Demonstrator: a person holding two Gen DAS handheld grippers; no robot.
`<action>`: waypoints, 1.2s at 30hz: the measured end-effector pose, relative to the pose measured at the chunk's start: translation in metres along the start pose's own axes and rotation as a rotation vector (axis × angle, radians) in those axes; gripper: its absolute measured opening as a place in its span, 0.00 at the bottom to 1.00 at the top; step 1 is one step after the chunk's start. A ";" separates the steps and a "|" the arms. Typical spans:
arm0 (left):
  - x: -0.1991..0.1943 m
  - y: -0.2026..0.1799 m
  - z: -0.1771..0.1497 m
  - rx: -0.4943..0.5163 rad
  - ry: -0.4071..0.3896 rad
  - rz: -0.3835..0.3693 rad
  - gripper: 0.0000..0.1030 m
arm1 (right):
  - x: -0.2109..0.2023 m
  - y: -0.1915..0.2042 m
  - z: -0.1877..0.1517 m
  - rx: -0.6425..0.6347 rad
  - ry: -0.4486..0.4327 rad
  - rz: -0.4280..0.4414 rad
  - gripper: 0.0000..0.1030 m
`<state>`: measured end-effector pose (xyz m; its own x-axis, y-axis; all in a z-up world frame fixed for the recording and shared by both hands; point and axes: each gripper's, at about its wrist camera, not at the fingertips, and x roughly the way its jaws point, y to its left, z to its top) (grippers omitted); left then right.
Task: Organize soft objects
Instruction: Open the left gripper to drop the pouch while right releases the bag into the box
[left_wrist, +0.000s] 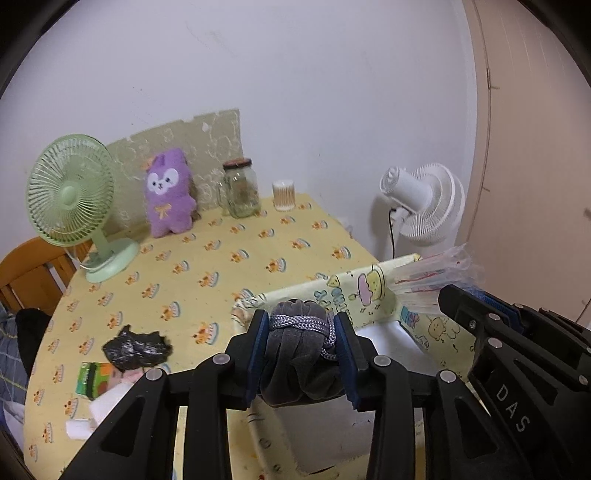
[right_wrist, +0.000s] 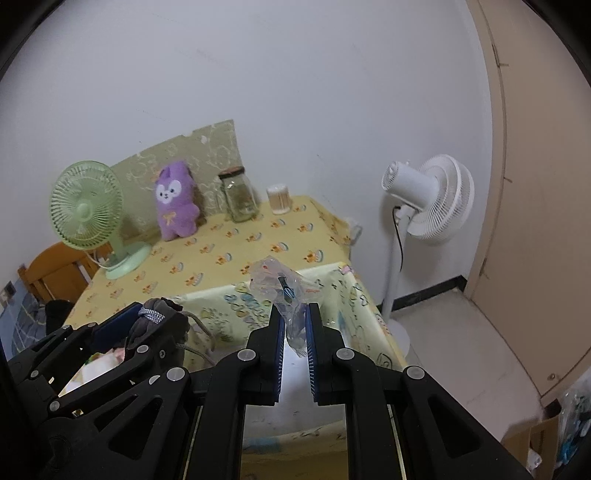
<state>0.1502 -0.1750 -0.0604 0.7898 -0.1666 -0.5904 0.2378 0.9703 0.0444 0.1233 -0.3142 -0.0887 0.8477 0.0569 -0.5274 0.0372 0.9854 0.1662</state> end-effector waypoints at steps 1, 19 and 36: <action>0.005 -0.001 0.000 0.003 0.011 0.001 0.37 | 0.005 -0.002 0.000 0.005 0.010 0.000 0.13; 0.015 0.007 -0.009 0.002 0.088 0.050 0.72 | 0.015 -0.016 -0.014 0.001 0.053 -0.040 0.52; -0.013 0.037 -0.025 -0.024 0.069 0.038 0.83 | -0.009 0.017 -0.013 -0.017 0.006 -0.025 0.70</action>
<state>0.1347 -0.1325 -0.0716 0.7569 -0.1178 -0.6428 0.1943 0.9797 0.0494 0.1095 -0.2960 -0.0919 0.8431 0.0328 -0.5367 0.0497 0.9891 0.1386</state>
